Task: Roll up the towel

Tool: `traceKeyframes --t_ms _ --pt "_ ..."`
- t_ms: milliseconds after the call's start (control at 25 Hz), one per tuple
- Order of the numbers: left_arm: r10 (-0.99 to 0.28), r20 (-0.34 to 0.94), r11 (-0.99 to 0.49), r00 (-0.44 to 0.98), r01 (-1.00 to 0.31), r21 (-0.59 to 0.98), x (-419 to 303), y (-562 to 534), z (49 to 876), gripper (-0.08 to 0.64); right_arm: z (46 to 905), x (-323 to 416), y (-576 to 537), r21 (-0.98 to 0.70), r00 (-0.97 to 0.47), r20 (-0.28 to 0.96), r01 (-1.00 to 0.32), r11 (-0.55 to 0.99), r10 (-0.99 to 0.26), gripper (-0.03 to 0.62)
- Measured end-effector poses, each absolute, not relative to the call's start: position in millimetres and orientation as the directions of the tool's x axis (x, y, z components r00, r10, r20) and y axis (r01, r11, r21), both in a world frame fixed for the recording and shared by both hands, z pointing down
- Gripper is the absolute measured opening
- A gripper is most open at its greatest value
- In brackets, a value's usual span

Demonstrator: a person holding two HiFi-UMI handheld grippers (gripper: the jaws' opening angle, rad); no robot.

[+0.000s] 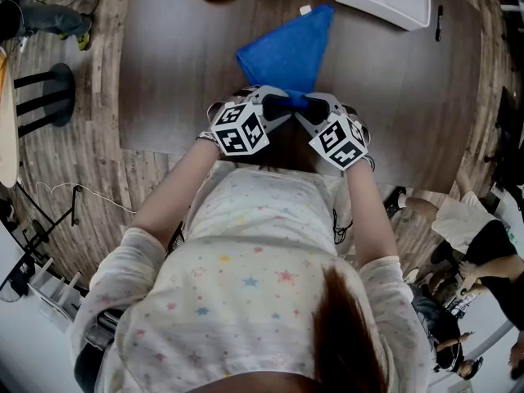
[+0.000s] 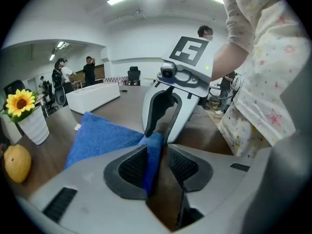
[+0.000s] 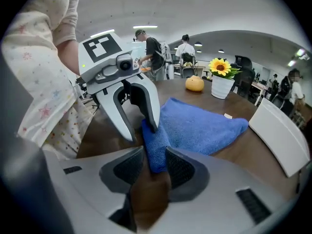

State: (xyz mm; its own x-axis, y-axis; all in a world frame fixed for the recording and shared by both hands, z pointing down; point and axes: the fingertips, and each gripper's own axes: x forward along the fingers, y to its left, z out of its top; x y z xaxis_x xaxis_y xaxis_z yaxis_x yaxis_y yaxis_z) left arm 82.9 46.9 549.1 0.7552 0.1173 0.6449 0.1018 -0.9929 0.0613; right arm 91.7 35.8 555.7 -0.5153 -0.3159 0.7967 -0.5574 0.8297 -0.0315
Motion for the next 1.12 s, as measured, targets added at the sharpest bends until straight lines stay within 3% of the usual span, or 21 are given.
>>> traceKeyframes --t_ms 480,680,920,1120 --pt "-0.008 0.703 -0.996 0.711 0.059 -0.072 86 24 567 0.115 566 96 20 0.112 -0.416 0.829 -0.531 0.840 -0.374 0.129" --pt "0.043 0.698 -0.999 0.715 0.034 0.026 84 28 565 0.080 563 96 27 0.085 -0.447 0.820 -0.522 0.849 -0.357 0.105" --pt "0.130 0.709 -0.991 0.693 0.093 0.091 81 56 562 0.075 562 93 54 0.023 -0.478 0.829 -0.488 0.873 -0.289 0.103" --pt "0.093 0.704 -0.995 0.704 0.087 0.045 84 57 558 0.083 561 96 57 -0.091 -0.520 0.810 -0.570 0.816 -0.272 0.104"
